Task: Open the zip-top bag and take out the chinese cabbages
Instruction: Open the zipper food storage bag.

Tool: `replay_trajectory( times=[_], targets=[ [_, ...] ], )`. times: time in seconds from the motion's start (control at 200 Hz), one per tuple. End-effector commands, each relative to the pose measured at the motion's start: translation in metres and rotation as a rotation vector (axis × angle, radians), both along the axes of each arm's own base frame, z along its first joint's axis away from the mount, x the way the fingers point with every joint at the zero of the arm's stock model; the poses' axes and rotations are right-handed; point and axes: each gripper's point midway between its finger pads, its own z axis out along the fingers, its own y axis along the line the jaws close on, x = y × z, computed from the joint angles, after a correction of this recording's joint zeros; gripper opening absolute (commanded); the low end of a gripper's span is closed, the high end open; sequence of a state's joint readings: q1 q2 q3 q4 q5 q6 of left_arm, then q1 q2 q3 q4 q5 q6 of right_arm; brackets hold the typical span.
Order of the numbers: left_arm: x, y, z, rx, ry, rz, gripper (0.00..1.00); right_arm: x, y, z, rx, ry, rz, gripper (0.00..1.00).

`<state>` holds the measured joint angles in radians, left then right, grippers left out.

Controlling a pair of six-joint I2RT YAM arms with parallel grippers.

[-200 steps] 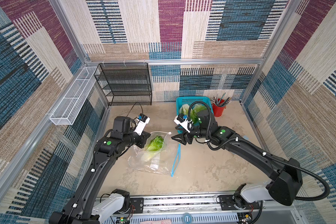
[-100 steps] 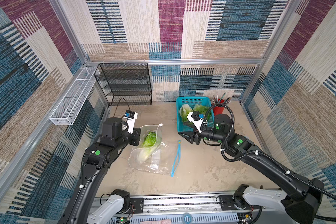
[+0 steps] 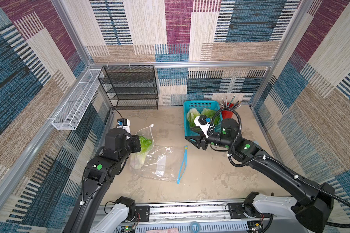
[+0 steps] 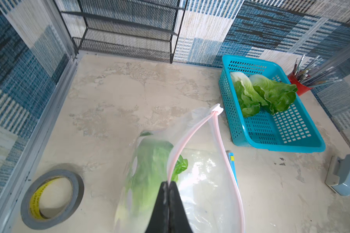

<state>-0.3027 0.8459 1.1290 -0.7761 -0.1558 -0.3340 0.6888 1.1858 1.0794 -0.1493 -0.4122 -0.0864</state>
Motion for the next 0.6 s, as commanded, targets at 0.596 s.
replay_trajectory(
  times=[0.596],
  targets=[
    [0.005,-0.05,-0.063,-0.153,0.098,0.093,0.0,-0.03,0.039,-0.012,0.121,0.171,0.171,0.48]
  ],
)
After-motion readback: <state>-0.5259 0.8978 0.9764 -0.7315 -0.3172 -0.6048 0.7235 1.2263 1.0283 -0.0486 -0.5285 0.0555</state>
